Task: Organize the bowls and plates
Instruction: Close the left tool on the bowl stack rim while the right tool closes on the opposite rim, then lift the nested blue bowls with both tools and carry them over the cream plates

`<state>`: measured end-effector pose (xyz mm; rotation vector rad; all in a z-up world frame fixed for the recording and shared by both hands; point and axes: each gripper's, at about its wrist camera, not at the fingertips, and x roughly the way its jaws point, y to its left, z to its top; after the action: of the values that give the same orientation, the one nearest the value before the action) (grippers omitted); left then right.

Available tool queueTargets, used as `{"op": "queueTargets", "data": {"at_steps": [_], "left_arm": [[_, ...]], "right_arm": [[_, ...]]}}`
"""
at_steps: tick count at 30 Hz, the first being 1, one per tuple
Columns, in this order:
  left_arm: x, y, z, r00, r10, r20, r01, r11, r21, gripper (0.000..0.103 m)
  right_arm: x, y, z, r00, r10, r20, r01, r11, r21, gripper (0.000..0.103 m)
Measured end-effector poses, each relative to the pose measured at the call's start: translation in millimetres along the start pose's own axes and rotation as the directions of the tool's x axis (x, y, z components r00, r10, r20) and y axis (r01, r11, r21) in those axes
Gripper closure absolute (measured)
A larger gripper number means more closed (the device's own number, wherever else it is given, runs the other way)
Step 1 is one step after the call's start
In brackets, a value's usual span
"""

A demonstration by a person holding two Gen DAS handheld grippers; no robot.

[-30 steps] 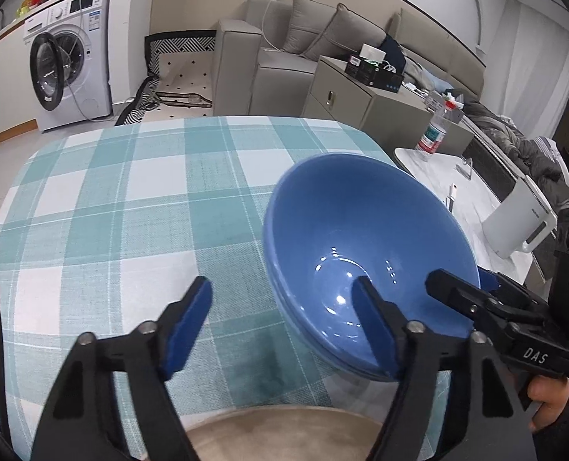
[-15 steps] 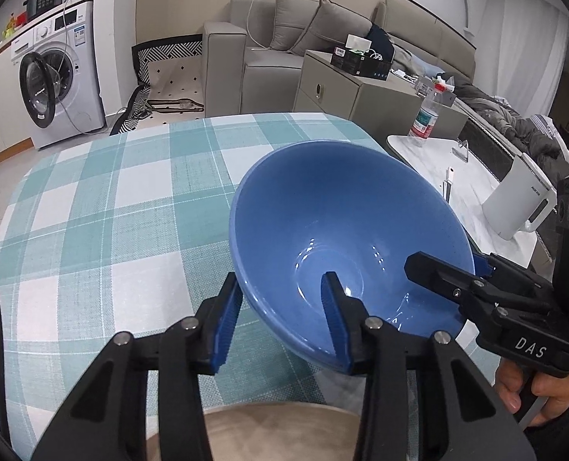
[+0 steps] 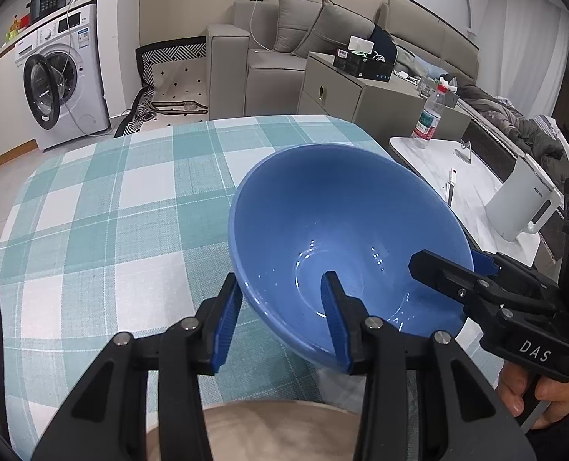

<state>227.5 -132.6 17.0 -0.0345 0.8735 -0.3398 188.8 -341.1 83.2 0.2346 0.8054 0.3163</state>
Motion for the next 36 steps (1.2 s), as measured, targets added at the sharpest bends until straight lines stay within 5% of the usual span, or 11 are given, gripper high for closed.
{"op": "queueTargets", "data": {"at_steps": [36], "left_arm": [[-76.8,-6.4,-7.7,0.991,0.052,0.127,-0.051,0.999,-0.013,0.062]], "right_arm": [[-68.7,42.4,7.1,0.988,0.080,0.128,-0.068,0.993,-0.097,0.043]]}}
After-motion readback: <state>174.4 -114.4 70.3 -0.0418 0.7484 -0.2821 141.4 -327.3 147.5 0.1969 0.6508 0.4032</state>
